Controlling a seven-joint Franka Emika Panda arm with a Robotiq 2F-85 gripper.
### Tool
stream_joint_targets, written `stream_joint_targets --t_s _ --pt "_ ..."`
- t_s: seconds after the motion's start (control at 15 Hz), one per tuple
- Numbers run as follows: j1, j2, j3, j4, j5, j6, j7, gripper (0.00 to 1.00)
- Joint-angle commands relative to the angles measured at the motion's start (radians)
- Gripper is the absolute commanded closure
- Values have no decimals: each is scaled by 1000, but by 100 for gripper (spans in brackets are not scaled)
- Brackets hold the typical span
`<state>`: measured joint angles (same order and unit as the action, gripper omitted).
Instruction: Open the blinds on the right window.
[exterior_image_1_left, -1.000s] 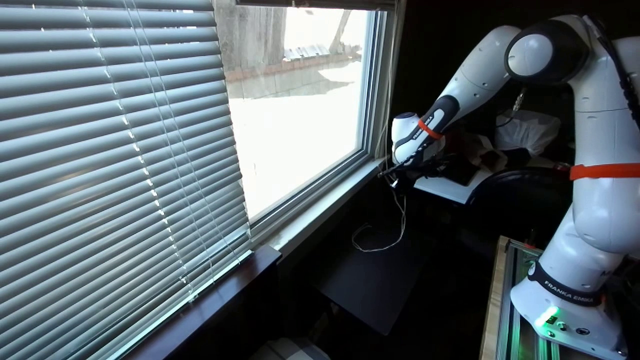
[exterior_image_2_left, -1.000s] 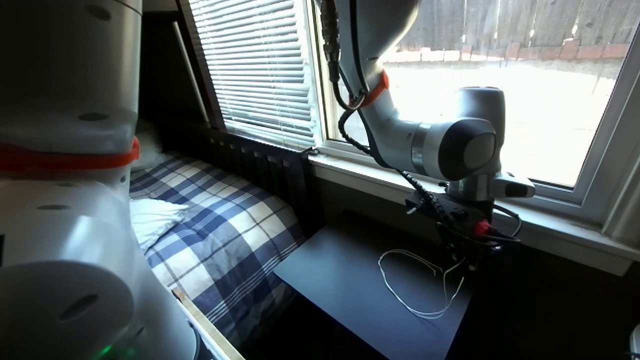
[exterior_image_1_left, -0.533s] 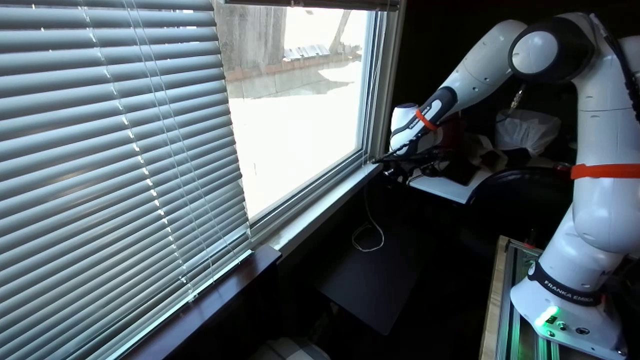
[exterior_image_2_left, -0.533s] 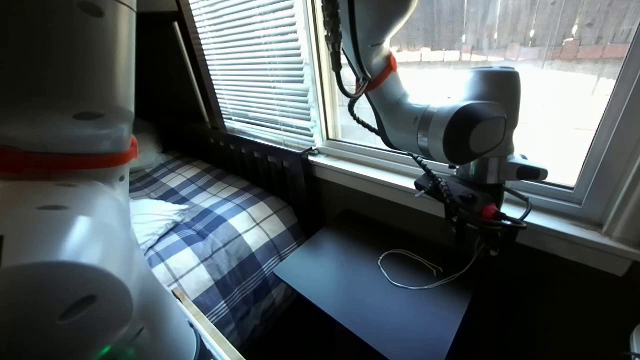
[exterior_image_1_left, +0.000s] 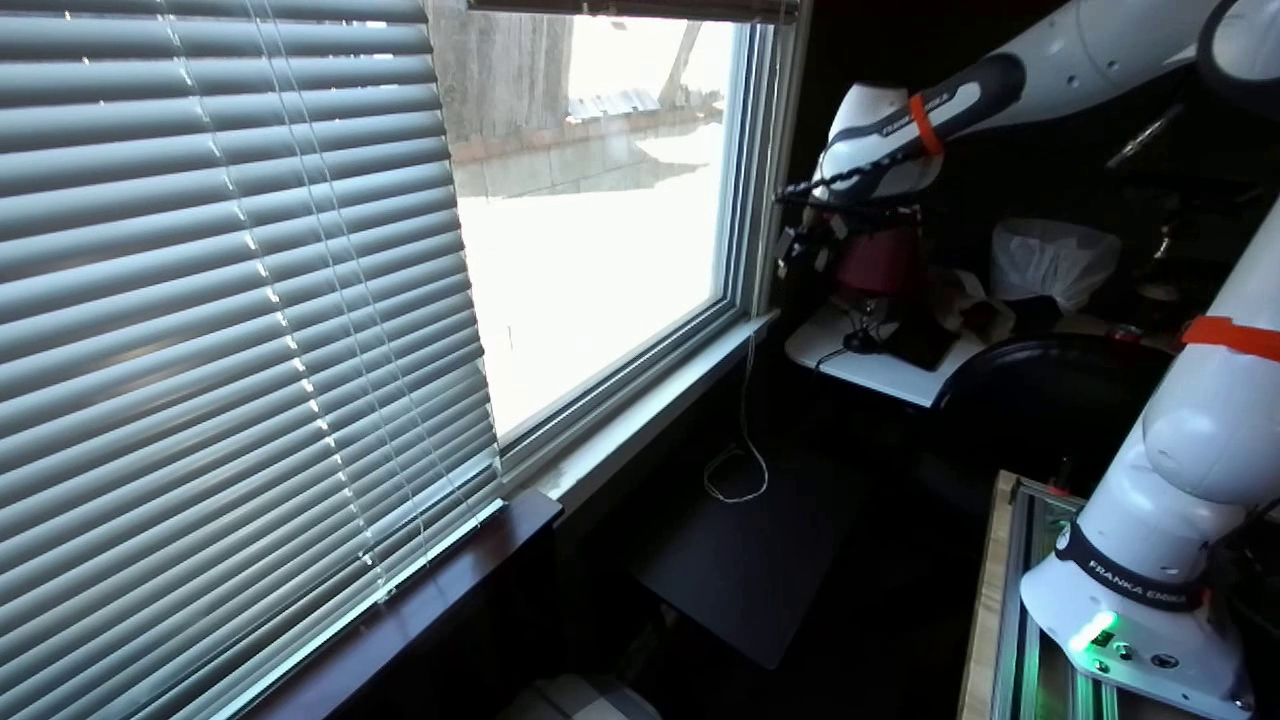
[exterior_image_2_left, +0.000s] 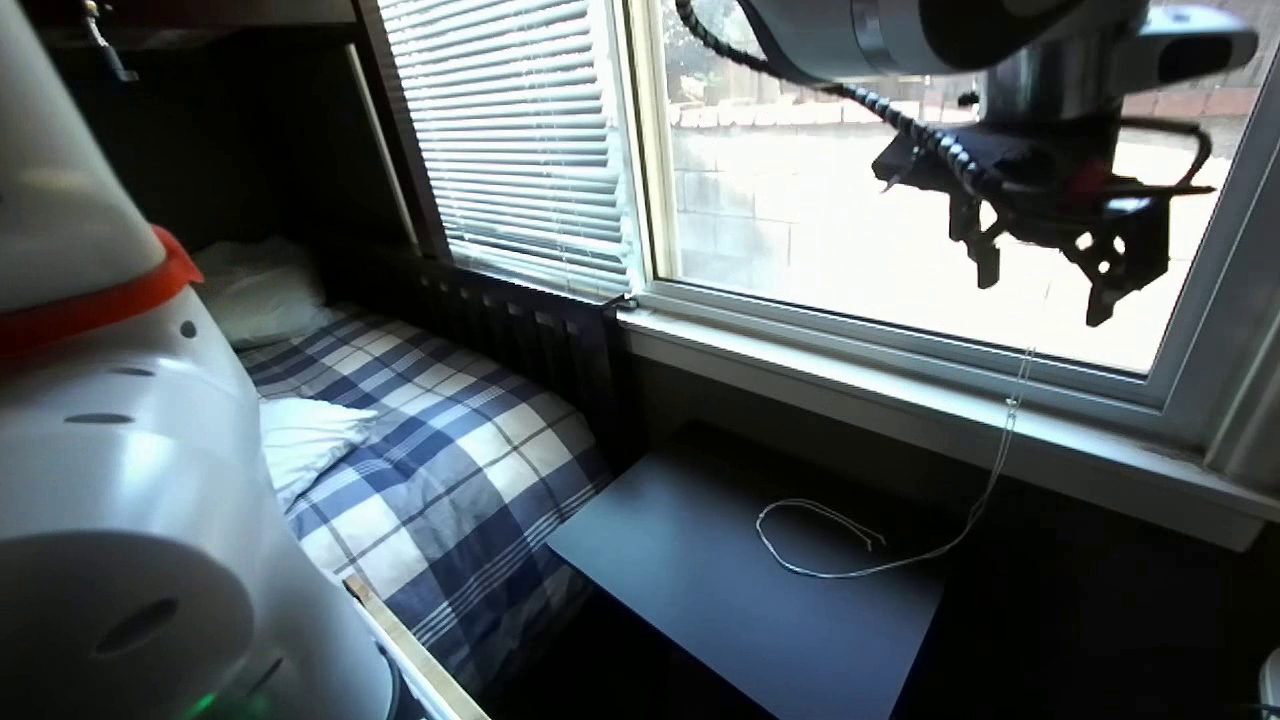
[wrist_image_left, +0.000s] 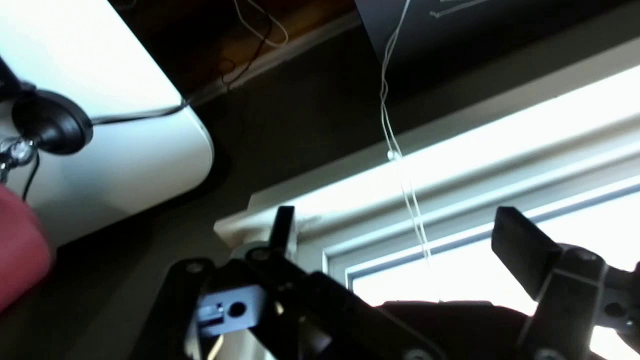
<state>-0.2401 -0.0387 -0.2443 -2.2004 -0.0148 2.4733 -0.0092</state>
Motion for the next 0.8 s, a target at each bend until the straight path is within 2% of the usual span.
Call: stream_joint_targets --t_s 0.0,0.33,0.73 --pt "1 -194 -10 -20 54 13 -97 0" --pt "38 -322 -34 56 97 62 -200 0" --pt "149 -323 -92 135 186 207 -352 0"
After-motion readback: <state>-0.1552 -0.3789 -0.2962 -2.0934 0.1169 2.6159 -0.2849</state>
